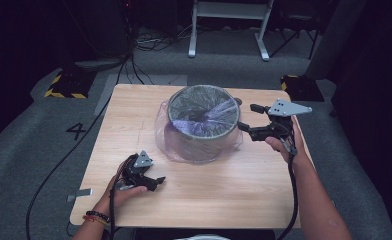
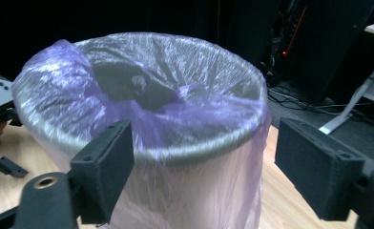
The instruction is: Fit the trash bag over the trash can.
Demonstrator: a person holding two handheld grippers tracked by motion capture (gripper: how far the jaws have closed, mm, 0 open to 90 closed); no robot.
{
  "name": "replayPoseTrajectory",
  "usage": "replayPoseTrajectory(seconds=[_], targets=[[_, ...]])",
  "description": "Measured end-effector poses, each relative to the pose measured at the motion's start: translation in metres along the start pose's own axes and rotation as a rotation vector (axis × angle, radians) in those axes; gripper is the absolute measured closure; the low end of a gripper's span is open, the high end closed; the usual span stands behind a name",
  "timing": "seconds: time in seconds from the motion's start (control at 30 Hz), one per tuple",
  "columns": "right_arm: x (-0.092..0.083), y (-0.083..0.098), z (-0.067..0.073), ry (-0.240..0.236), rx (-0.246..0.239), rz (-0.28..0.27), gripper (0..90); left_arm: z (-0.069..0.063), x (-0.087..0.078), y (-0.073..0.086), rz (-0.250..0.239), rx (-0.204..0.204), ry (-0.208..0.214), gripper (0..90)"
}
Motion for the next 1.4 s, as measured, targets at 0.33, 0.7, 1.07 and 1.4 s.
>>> replayPoseTrajectory(seconds=[0.33,0.7,1.07,1.4], targets=[[0.013,-0.023,0.001,0.010,-0.010,0.001,19.6,0.000,0.000,0.000,0.000,0.000,0.000,15.0],[0.035,-0.033,-0.003,0.019,0.005,0.028,17.4,0.000,0.000,0.000,-0.001,0.000,0.001,15.0],[0.061,-0.040,-0.008,0.023,0.005,0.056,19.7,0.001,0.000,0.000,-0.003,0.007,0.008,15.0],[0.080,-0.040,-0.008,0.012,0.014,0.097,18.6,0.001,0.000,0.000,-0.003,0.007,0.009,15.0]])
Point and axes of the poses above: each handheld gripper's, and its own axes: x roughly forward along the jaws, y roughly out of its underside, z roughly to its left, the point moved 3 cm from there along x, roughly forward along the jaws, and after that the axes turned 8 degrees about x, right-handed, at the moved point
